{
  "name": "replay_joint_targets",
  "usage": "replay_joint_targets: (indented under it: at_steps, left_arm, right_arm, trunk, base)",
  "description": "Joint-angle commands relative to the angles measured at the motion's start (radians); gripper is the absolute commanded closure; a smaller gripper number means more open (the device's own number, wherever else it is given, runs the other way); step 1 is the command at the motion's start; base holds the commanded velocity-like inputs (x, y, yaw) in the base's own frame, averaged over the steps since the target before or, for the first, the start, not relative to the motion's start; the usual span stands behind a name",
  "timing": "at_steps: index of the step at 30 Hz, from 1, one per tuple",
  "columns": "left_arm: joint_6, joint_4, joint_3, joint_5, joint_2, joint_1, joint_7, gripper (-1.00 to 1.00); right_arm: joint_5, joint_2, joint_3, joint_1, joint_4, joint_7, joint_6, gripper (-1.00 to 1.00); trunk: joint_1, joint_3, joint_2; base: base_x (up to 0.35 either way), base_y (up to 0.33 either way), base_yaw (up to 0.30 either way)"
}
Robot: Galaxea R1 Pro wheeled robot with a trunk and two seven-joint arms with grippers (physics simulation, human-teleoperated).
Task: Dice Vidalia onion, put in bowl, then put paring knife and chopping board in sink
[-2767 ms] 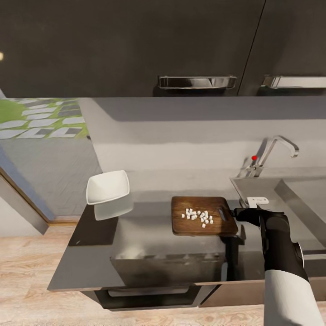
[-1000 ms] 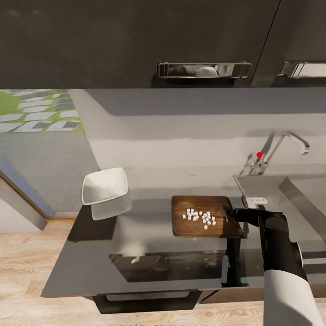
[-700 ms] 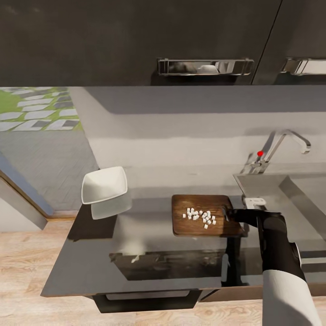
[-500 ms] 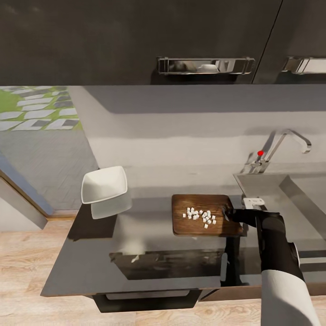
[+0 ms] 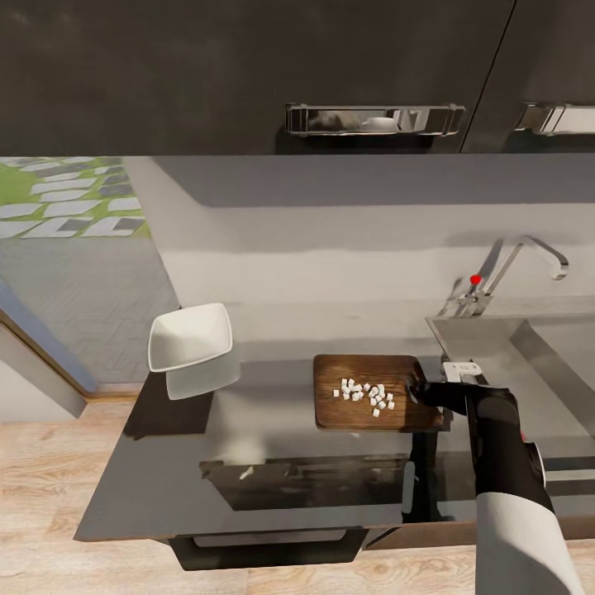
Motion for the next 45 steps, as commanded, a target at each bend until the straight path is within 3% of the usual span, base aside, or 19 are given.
replay_joint_targets:
  at_steps: [1, 24, 25, 45]
  left_arm:
    - [-0.007, 0.005, -0.008, 0.002, -0.001, -0.002, 0.004, -1.0]
    - [-0.007, 0.005, -0.008, 0.002, -0.001, -0.002, 0.004, -1.0]
    - [-0.007, 0.005, -0.008, 0.002, -0.001, -0.002, 0.004, -1.0]
    - [-0.007, 0.005, -0.008, 0.002, -0.001, -0.002, 0.004, -1.0]
  right_arm:
    - [0.01, 0.001, -0.003, -0.001, -0.001, 0.01, 0.001, -1.0]
    - [0.012, -0.001, -0.004, -0.001, 0.006, 0.01, 0.001, -1.0]
    - [0.012, -0.001, -0.003, -0.001, 0.006, 0.01, 0.001, 1.0]
    - [0.018, 0.0, -0.003, -0.001, 0.005, 0.002, 0.004, 1.0]
  trunk:
    - [0.001, -0.002, -0.002]
    - [0.001, -0.002, -0.002]
    - [0.001, -0.002, -0.002]
    - [0.001, 0.003, -0.002]
  base:
    - [0.0, 0.0, 0.0]
    - [0.0, 0.0, 0.0]
    - [0.0, 0.0, 0.0]
    - [0.0, 0.0, 0.0]
